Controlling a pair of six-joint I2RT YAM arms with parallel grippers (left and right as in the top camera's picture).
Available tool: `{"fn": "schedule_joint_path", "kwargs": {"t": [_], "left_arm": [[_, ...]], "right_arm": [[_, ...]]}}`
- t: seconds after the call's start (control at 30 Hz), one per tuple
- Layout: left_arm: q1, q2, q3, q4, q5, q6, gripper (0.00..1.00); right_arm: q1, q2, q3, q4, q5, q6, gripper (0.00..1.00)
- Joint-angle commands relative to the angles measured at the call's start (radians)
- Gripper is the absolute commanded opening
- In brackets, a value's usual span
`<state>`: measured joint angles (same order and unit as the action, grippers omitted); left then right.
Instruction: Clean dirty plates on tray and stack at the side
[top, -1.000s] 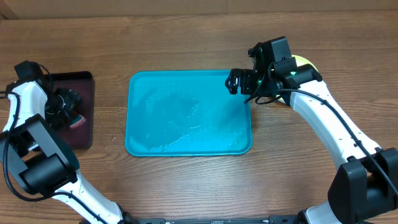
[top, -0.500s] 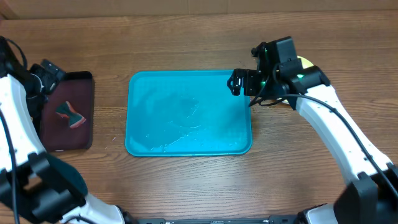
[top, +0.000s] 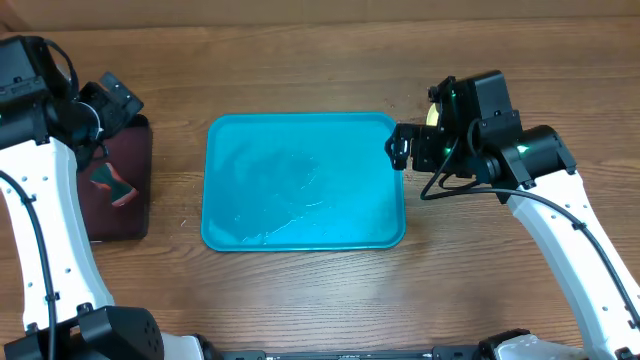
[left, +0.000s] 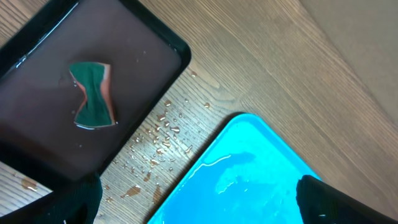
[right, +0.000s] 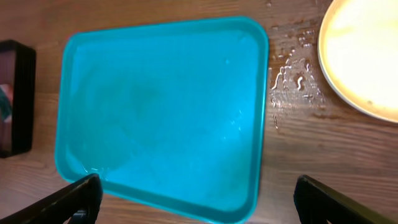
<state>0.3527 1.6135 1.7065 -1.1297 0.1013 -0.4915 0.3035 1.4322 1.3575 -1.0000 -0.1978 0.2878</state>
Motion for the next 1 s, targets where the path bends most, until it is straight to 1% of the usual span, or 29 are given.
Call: {"fn": "schedule_joint_path", "kwargs": {"t": [0.0, 0.37, 0.57, 0.97], "left_arm": [[-0.013, 0.010, -0.005, 0.007, 0.001, 0.005, 1.00], [-0.013, 0.010, -0.005, 0.006, 0.000, 0.005, 1.00], [-0.013, 0.010, -0.005, 0.006, 0.000, 0.005, 1.00], [-0.013, 0.010, -0.005, 0.007, 0.000, 0.005, 0.99]], "right_arm": [[0.004, -0.004, 0.017, -0.002, 0.014, 0.000, 1.00], [0.004, -0.004, 0.017, -0.002, 0.014, 0.000, 1.00], [0.004, -0.004, 0.017, -0.043, 0.015, -0.001, 1.00], [0.004, -0.006, 0.016, -0.061, 0.041, 0.000, 1.00]]}}
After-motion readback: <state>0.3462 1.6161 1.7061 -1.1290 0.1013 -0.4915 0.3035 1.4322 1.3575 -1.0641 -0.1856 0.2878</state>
